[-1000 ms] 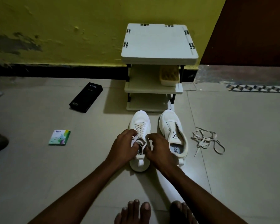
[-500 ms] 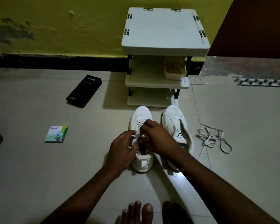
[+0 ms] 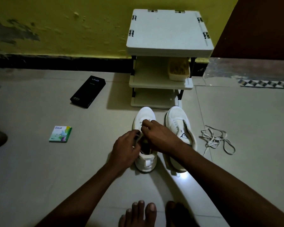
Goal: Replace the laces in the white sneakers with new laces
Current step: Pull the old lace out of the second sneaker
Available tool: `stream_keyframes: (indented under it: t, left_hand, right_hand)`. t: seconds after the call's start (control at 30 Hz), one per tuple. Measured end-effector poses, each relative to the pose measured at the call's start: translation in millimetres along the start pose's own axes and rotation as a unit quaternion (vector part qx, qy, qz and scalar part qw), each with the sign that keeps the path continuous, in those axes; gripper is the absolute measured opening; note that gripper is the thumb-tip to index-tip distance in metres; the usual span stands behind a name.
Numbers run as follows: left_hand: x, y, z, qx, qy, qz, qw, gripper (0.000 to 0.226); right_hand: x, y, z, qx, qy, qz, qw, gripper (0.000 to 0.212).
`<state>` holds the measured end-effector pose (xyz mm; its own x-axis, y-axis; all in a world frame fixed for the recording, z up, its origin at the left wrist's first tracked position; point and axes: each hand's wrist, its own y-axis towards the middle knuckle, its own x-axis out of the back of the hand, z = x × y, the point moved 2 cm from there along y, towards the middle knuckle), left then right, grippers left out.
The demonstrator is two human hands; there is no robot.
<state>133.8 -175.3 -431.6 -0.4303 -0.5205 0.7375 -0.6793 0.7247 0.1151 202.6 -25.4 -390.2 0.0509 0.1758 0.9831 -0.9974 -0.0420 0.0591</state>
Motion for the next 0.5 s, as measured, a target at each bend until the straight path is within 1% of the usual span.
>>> stream_keyframes:
  t: [0.1, 0.2, 0.27, 0.33, 0.37, 0.43, 0.5]
  left_hand:
    - [1, 1, -1, 0.002, -0.007, 0.008, 1.000, 0.038]
    - [3, 1, -3, 0.011, -0.008, 0.016, 1.000, 0.041]
    - [3, 1, -2, 0.008, -0.003, 0.021, 1.000, 0.043]
    - [1, 2, 0, 0.002, 0.006, 0.021, 1.000, 0.044]
    - [1, 3, 1, 0.003, 0.010, 0.018, 1.000, 0.044]
    - [1, 5, 1, 0.009, 0.014, 0.009, 1.000, 0.042]
    - [3, 7, 2, 0.012, 0.017, 0.008, 1.000, 0.037]
  right_hand:
    - [7, 8, 0, -0.001, -0.021, 0.029, 0.999, 0.027]
    - [10, 15, -1, 0.034, -0.051, 0.050, 0.997, 0.031]
    - [9, 14, -3, 0.062, -0.055, 0.047, 0.995, 0.032]
    - [9, 11, -7, 0.063, -0.030, 0.040, 0.997, 0.035]
    - [6, 10, -11, 0.053, -0.006, 0.026, 0.998, 0.036]
    - [4, 5, -16, -0.004, 0.064, -0.016, 0.998, 0.037]
    - [-2, -3, -20, -0.082, 0.151, -0.084, 0.982, 0.028]
